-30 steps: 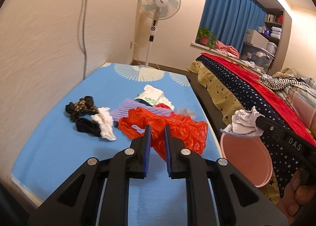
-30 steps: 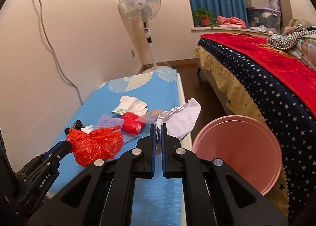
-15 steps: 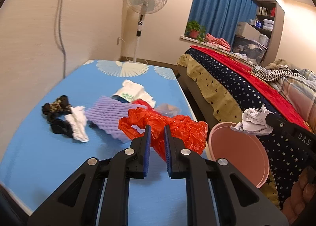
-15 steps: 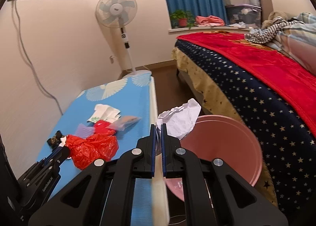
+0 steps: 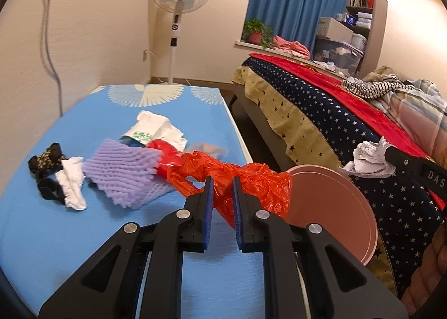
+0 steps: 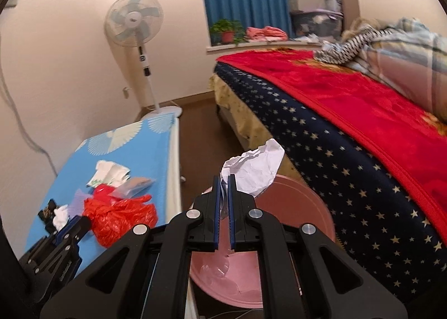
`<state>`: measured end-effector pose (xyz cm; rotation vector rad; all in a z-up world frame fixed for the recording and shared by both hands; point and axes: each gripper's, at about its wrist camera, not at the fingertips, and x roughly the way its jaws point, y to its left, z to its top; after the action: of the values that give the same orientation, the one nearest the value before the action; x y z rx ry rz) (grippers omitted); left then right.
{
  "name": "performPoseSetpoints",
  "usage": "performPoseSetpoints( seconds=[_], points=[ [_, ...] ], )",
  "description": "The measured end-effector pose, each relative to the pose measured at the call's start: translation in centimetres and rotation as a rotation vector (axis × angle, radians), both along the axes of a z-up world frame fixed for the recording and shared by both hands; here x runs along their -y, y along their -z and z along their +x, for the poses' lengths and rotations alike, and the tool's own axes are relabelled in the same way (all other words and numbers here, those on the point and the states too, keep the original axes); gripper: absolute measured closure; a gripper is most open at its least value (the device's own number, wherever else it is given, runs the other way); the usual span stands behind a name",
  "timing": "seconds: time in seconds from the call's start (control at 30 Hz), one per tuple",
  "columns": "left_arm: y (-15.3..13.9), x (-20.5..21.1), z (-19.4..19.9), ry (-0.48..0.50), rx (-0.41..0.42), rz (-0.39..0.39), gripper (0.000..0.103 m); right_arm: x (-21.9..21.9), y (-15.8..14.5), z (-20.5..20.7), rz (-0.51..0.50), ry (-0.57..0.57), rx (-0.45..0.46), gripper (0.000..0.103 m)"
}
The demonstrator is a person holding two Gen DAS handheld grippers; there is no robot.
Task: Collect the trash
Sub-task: 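Open the right tool over the pink bin while the left tool carries the orange bag, then open the left tool over the pink bin to drop the orange bag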
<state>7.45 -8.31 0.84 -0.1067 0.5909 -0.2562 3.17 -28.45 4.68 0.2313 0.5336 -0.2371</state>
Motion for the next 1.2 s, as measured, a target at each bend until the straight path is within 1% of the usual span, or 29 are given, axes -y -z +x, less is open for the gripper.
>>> performPoseSetpoints(
  seconds=[0.17,0.33,0.5,0.67,1.0,1.03,1.07,1.1,1.13,1.17,1.2],
  points=[
    [0.0,1.0,0.6,0.033,0.011,0.001,0.090,1.8,1.2,0.7,0.058,0.052,-0.032,0.098],
    [0.2,2.3,1.0,0.067,0.011,-0.007,0.090,2.0,1.3,0.9,0.043,0.073,-0.040,0.098],
    [0.4,4.5,1.2,0.129,0.014,-0.004,0.090,2.8,1.2,0.8,0.031,0.108,-0.044,0.098],
    [1.2,6.8,1.4,0.188,0.003,0.008,0.090,3.8,1.4,0.6,0.029,0.139,-0.057,0.098],
    [2.1,9.2,1.4,0.247,-0.022,0.008,0.090,4.8,1.9,0.8,0.034,0.167,-0.074,0.098],
    [2.1,9.3,1.4,0.253,-0.023,0.006,0.090,4.8,2.0,0.8,0.034,0.166,-0.077,0.097],
    [2.2,9.5,1.5,0.269,-0.031,-0.001,0.089,4.9,2.0,0.9,0.036,0.167,-0.080,0.094],
    [2.3,9.6,1.5,0.282,-0.042,-0.005,0.085,4.9,2.1,1.0,0.039,0.172,-0.083,0.094],
    [2.6,9.8,1.6,0.295,-0.057,-0.008,0.080,4.9,2.2,1.0,0.040,0.178,-0.088,0.090],
    [2.9,10.0,1.7,0.307,-0.074,-0.009,0.062,5.1,2.2,1.1,0.043,0.184,-0.091,0.080],
    [3.1,10.0,1.7,0.310,-0.080,-0.009,0.058,5.2,2.2,1.0,0.045,0.191,-0.090,0.075]
  ],
)
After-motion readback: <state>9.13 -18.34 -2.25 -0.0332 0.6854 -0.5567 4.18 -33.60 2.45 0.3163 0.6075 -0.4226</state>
